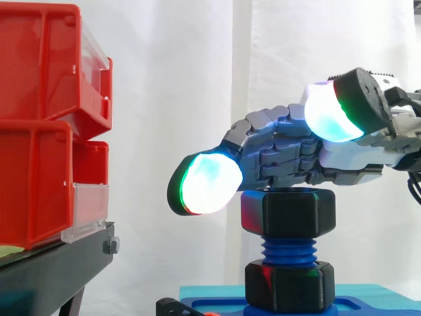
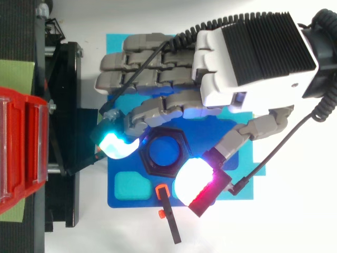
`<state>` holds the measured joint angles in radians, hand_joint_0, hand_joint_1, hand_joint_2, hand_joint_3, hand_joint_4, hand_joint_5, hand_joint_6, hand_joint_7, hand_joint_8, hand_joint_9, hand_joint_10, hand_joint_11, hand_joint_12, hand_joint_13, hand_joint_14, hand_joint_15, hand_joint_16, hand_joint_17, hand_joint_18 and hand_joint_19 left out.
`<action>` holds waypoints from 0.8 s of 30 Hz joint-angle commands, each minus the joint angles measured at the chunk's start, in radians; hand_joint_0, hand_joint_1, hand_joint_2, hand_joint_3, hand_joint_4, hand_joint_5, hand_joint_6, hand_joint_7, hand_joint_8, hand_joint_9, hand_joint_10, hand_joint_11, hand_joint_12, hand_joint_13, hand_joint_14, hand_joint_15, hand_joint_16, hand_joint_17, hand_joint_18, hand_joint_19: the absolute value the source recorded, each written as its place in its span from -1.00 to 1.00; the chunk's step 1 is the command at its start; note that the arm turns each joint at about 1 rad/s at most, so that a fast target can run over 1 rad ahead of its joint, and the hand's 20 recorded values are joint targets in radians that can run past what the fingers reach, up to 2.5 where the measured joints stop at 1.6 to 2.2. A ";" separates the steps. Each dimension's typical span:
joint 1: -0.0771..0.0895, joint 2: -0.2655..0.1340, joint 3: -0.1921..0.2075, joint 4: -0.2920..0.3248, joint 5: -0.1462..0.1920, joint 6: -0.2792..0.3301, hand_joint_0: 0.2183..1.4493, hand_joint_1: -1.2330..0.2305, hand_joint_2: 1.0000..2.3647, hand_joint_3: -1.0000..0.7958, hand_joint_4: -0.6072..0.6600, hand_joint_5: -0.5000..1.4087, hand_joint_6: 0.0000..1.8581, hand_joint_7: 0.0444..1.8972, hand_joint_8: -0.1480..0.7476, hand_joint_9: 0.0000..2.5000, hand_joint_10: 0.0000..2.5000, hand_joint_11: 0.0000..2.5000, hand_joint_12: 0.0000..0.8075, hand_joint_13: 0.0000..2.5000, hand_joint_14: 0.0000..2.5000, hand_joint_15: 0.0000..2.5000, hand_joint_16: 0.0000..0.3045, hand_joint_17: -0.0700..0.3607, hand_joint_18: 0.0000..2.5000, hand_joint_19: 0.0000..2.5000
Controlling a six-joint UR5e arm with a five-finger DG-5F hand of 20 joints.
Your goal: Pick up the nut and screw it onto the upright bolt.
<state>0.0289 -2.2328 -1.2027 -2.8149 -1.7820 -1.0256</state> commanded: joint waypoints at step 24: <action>0.006 -0.001 0.000 -0.008 -0.002 0.002 -0.64 0.32 -1.00 -0.44 0.19 -0.64 -0.46 0.19 -0.18 -0.86 -1.00 -1.00 -0.22 -0.91 -1.00 -1.00 -0.75 -0.27 -1.00 -1.00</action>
<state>0.0378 -2.2331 -1.2027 -2.8263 -1.7831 -1.0231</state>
